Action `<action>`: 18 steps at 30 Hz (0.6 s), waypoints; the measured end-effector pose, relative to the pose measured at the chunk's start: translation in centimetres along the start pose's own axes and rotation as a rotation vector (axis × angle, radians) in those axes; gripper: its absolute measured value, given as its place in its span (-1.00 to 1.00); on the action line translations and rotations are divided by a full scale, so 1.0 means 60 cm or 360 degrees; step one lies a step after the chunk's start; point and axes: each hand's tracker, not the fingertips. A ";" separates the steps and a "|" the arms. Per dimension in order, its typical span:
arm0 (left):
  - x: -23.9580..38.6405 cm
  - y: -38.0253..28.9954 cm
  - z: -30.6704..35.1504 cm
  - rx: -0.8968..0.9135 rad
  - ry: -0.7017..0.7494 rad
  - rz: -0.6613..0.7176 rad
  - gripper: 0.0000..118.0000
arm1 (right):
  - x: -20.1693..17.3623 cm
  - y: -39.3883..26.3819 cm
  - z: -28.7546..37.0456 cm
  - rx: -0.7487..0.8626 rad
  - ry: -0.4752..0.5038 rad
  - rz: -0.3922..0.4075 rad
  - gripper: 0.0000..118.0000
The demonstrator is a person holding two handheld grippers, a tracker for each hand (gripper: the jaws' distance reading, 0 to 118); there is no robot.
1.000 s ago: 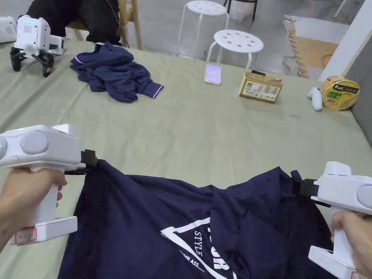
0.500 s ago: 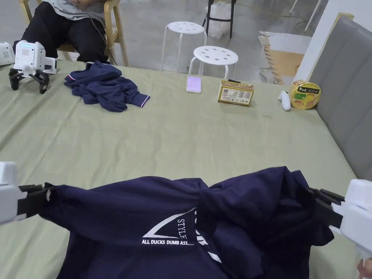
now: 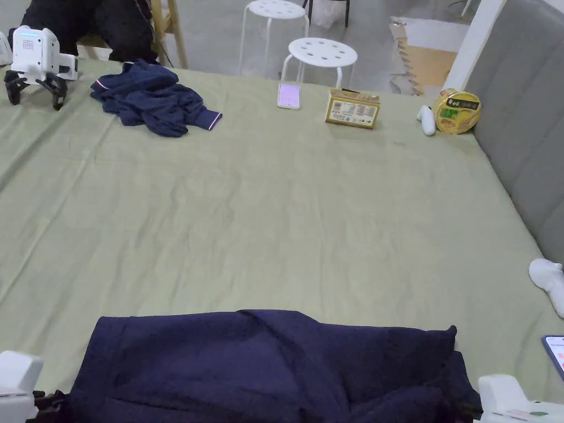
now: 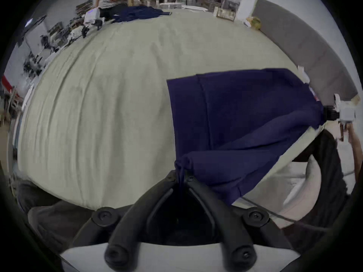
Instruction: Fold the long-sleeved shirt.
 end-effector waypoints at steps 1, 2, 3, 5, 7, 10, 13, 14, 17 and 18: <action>-0.001 0.001 0.004 -0.0001 -0.0012 -0.0009 -0.87 | -0.007 -0.001 -0.007 -0.0016 -0.0032 0.0056 -0.95; -0.003 0.000 0.008 0.0008 -0.0008 -0.0002 -0.86 | -0.007 0.001 -0.008 0.0025 -0.0016 0.0006 -0.94; -0.007 0.002 0.008 0.0027 -0.0015 0.0027 -0.83 | -0.005 0.009 -0.006 0.0030 -0.0018 -0.0020 -0.93; -0.014 0.005 0.002 0.0062 -0.0019 0.0062 -0.11 | -0.007 0.017 -0.006 0.0043 -0.0047 -0.0021 -0.71; -0.009 0.006 0.001 0.0066 0.0078 0.0053 0.73 | -0.006 0.021 0.000 0.0054 -0.0034 -0.0020 -0.34; -0.001 0.004 0.045 0.0257 0.0086 0.0032 0.82 | -0.014 0.020 0.049 0.0115 -0.0050 -0.0065 0.89; 0.005 0.025 0.115 0.0446 0.0045 0.0147 0.82 | -0.023 0.030 0.130 0.0349 -0.0071 -0.0092 1.00; 0.009 0.032 0.136 0.0536 0.0053 0.0144 0.82 | -0.024 0.037 0.153 0.0415 -0.0060 -0.0131 1.00; 0.036 0.072 0.181 0.0756 0.0068 0.0169 0.86 | -0.043 0.070 0.203 0.0746 -0.0065 -0.0206 1.00; 0.047 0.089 0.185 0.0819 0.0043 0.0192 0.86 | -0.055 0.086 0.209 0.0837 -0.0067 -0.0199 1.00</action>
